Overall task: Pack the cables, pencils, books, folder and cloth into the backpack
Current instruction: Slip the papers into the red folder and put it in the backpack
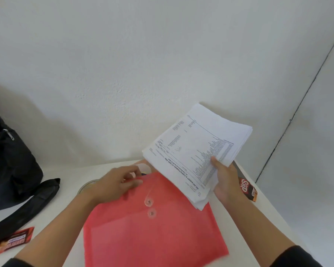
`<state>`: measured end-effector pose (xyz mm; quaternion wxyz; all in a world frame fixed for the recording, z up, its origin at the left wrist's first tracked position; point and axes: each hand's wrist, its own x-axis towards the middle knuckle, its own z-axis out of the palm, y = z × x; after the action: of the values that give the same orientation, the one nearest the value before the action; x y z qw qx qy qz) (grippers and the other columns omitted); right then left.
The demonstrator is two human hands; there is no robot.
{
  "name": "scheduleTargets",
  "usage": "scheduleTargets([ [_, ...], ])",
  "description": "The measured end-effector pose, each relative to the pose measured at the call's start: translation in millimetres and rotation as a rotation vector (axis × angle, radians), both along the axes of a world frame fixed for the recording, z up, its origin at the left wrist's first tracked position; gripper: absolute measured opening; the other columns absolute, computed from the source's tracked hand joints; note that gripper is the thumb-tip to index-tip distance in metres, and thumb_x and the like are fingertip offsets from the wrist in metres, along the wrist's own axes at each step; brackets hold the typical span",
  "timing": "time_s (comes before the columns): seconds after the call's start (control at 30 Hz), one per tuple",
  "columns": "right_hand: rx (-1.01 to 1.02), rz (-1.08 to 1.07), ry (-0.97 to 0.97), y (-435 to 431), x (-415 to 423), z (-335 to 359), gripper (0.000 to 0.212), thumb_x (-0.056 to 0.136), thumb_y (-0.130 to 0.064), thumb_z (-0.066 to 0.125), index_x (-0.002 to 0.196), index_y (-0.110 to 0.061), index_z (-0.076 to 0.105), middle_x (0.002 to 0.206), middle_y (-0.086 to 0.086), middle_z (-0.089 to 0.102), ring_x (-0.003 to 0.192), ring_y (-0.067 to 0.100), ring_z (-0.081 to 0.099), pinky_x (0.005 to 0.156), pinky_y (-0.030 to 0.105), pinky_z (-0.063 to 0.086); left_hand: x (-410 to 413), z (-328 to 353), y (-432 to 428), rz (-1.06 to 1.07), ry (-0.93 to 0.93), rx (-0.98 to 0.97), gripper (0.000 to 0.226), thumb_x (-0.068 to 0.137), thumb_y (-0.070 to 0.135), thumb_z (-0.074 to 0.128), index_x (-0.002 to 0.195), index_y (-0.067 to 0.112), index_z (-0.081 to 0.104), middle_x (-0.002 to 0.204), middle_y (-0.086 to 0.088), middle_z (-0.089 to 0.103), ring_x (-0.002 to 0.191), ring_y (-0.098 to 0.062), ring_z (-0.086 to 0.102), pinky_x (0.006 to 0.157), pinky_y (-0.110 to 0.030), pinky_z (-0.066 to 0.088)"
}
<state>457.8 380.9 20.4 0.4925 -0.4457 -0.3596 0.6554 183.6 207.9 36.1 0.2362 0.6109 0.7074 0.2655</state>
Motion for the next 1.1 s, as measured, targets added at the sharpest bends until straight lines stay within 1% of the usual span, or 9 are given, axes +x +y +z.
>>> scheduleTargets([
  [0.1,0.027,0.020,-0.018,-4,-3,-1,0.026,0.099,-0.009,0.064,0.119,-0.024,0.067,0.112,0.000,0.075,0.104,0.023,0.070,0.092,0.049,0.055,-7,-6,-4,0.188,-0.018,0.021,0.007,0.099,0.031,0.066,0.099,0.034,0.060,0.084,0.007,0.070,0.066,-0.012,0.066,0.071,-0.030,0.051],
  [0.17,0.001,0.016,-0.022,-6,-3,-8,0.024,0.099,-0.009,0.064,0.114,-0.027,0.066,0.113,0.000,0.074,0.103,0.022,0.069,0.092,0.048,0.056,-5,-21,-8,0.194,0.066,-0.009,0.029,0.093,0.036,0.070,0.112,0.045,0.051,0.100,0.014,0.063,0.084,-0.006,0.061,0.078,-0.029,0.047],
  [0.3,-0.070,0.005,-0.048,-10,-2,-30,0.030,0.100,-0.008,0.062,0.127,-0.021,0.063,0.110,-0.002,0.072,0.100,0.019,0.066,0.090,0.044,0.052,4,-48,-18,0.124,0.342,-0.156,0.089,0.064,0.082,0.049,0.144,0.044,0.042,0.128,0.014,0.042,0.122,-0.010,0.040,0.108,-0.043,0.034],
  [0.5,-0.163,0.036,-0.029,-8,-1,-53,0.032,0.101,-0.007,0.059,0.130,-0.021,0.064,0.119,0.004,0.072,0.112,0.031,0.065,0.103,0.057,0.049,8,-70,-25,0.034,0.600,-0.207,0.110,0.061,0.085,0.056,0.156,0.032,0.036,0.146,0.010,0.039,0.134,-0.016,0.037,0.104,-0.042,0.028],
  [0.6,-0.215,0.042,-0.036,-12,-2,-68,0.033,0.101,-0.007,0.059,0.132,-0.020,0.064,0.118,0.004,0.072,0.113,0.032,0.065,0.102,0.055,0.050,6,-71,-24,0.018,0.592,-0.168,0.101,0.064,0.077,0.053,0.150,0.025,0.049,0.145,0.007,0.048,0.129,-0.019,0.045,0.100,-0.038,0.034],
  [0.77,-0.269,0.034,-0.053,-16,1,-82,0.033,0.101,-0.008,0.060,0.130,-0.022,0.064,0.123,0.004,0.071,0.114,0.032,0.063,0.104,0.057,0.048,13,-56,-24,0.022,0.510,-0.079,0.054,0.077,0.030,0.059,0.130,0.022,0.060,0.125,0.006,0.064,0.111,-0.020,0.059,0.085,-0.032,0.047],
  [0.87,-0.282,0.043,0.037,-15,3,-76,0.032,0.101,-0.007,0.060,0.128,-0.022,0.066,0.124,0.005,0.071,0.115,0.032,0.064,0.105,0.059,0.047,12,-34,-22,0.143,0.279,0.033,0.042,0.093,0.011,0.055,0.126,0.036,0.059,0.104,0.021,0.065,0.086,-0.001,0.061,0.076,-0.020,0.043],
  [0.93,-0.261,0.078,0.154,-14,1,-70,0.035,0.101,-0.007,0.059,0.132,-0.020,0.064,0.127,0.008,0.071,0.118,0.033,0.065,0.106,0.060,0.047,-2,-20,-13,0.195,0.155,-0.020,0.038,0.098,0.003,0.048,0.109,0.036,0.062,0.092,0.030,0.069,0.083,0.007,0.064,0.089,-0.021,0.050],
  [1.1,-0.167,0.216,0.368,-21,-19,-45,0.049,0.098,-0.010,0.058,0.146,-0.016,0.052,0.142,0.013,0.061,0.132,0.037,0.057,0.113,0.064,0.038,-36,4,8,0.063,-0.044,-0.196,0.023,0.102,0.026,0.047,0.104,0.034,0.069,0.108,0.011,0.074,0.099,-0.017,0.073,0.104,-0.045,0.050],
])
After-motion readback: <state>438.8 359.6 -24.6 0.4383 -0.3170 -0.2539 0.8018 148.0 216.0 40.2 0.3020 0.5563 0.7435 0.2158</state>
